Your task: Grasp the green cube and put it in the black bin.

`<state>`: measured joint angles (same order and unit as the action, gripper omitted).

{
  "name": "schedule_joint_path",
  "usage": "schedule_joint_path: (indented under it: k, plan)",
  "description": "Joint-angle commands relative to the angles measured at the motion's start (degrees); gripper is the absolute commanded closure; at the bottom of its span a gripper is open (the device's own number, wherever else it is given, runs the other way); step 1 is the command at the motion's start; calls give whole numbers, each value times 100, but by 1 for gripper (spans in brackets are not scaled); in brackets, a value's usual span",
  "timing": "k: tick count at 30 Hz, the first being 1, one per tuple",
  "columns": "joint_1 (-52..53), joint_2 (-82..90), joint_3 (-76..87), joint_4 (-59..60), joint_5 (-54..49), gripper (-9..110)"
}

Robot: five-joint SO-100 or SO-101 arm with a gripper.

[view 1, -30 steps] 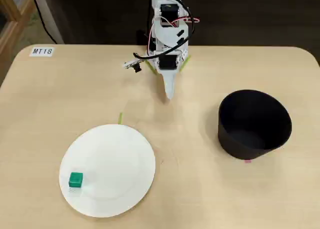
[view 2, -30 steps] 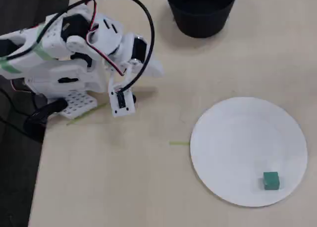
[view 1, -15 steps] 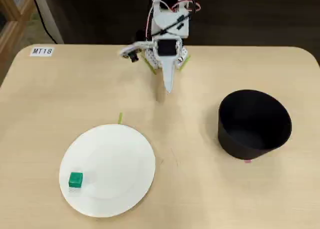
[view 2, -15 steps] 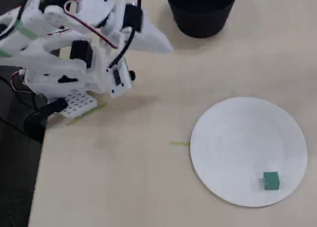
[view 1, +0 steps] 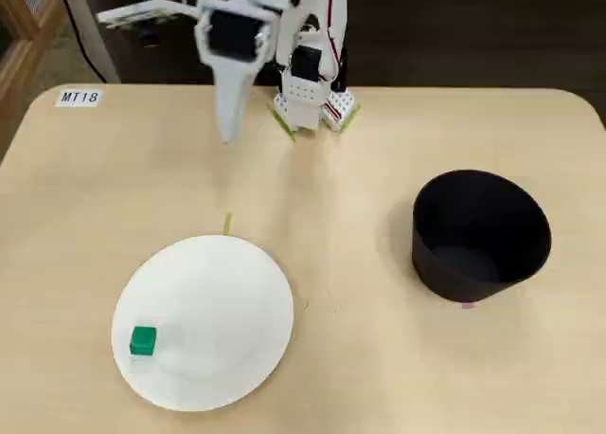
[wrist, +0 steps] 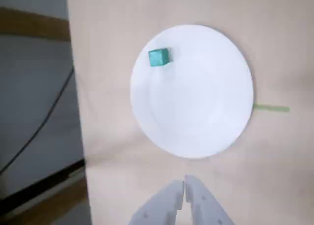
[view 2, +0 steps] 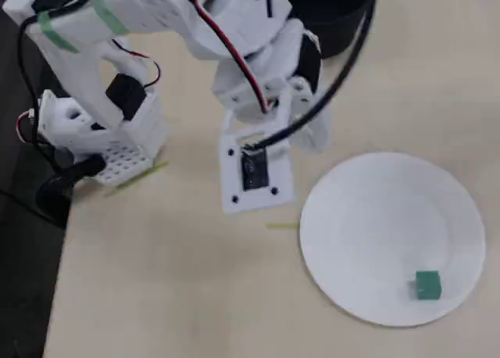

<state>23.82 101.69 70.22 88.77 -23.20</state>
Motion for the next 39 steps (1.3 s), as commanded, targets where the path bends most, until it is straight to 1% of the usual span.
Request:
schedule_joint_path:
  k: [1,7,12,17,24,30,32,34,37,38,39]
  plan:
    - [105,-606,-237,-255,-316,102]
    - [167,-1793,-290,-923,-949,102]
    - [422,-2443,-334,-1389,-1187,102]
    - [448,-3322,-1143,-1371,-1758,102]
    - [308,-4377,-2197,-1415,-1846,102]
    - [202,-5555,-3744,-1327,-1793,102]
    - [220,-5977,-4509,-1116,-1687,102]
    - [246,-6653,-5915,-562,-1600,102]
    - [352,-7954,-8552,246,-1301,101]
    - [396,-8165,-9000,369,-1230,101]
    - [448,-8174,-9070,422,-1204,100]
